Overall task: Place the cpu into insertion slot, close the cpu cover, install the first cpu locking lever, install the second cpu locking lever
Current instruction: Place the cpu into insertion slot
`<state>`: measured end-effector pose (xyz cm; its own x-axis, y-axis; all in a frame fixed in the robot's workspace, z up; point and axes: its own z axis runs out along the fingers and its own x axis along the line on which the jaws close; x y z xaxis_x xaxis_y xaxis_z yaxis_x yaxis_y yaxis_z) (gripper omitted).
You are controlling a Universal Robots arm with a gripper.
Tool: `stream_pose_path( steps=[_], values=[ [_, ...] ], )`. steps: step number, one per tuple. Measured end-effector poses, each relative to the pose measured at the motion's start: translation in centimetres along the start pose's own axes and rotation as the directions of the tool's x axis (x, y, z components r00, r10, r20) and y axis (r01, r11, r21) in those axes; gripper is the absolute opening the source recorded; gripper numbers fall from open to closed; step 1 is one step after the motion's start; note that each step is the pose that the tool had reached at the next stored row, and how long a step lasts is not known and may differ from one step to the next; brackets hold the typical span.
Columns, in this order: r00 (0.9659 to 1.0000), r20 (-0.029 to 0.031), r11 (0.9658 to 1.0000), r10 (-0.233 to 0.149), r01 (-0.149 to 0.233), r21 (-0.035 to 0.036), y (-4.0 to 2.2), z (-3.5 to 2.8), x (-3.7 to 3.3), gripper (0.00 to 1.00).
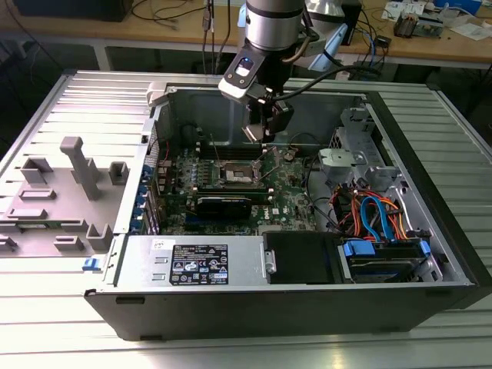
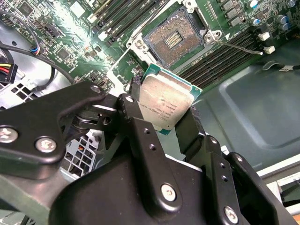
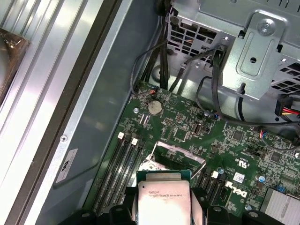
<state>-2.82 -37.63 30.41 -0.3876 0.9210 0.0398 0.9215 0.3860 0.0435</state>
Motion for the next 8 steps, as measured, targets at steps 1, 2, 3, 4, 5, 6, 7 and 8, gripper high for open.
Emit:
stream_pose_path(
  steps=[1,2,3,4,5,6,7,8],
  values=[
    [1.0000,0.0000,1.0000,0.000,0.000,0.0000,0.00,0.00,0.00,0.55],
    [1.0000,0.0000,1.0000,0.000,0.000,0.0000,0.00,0.00,0.00,0.55],
    [1.0000,0.0000,1.0000,0.001,-0.001,-0.0001,0.00,0.00,0.00,0.55],
    [1.0000,0.0001,1.0000,0.003,-0.003,-0.0001,-0.01,0.00,0.00,0.55],
    [1.0000,0.0004,1.0000,0.009,-0.009,-0.0004,0.00,0.03,0.00,0.55],
    [0.9999,0.0006,0.9999,0.017,-0.017,-0.0006,-0.01,0.05,0.00,0.55],
    [0.9997,0.0009,0.9997,0.025,-0.025,-0.0008,-0.01,0.07,0.00,0.55],
    [0.9994,0.0013,0.9994,0.036,-0.036,-0.0008,-0.01,0.10,0.00,0.55]
  ],
)
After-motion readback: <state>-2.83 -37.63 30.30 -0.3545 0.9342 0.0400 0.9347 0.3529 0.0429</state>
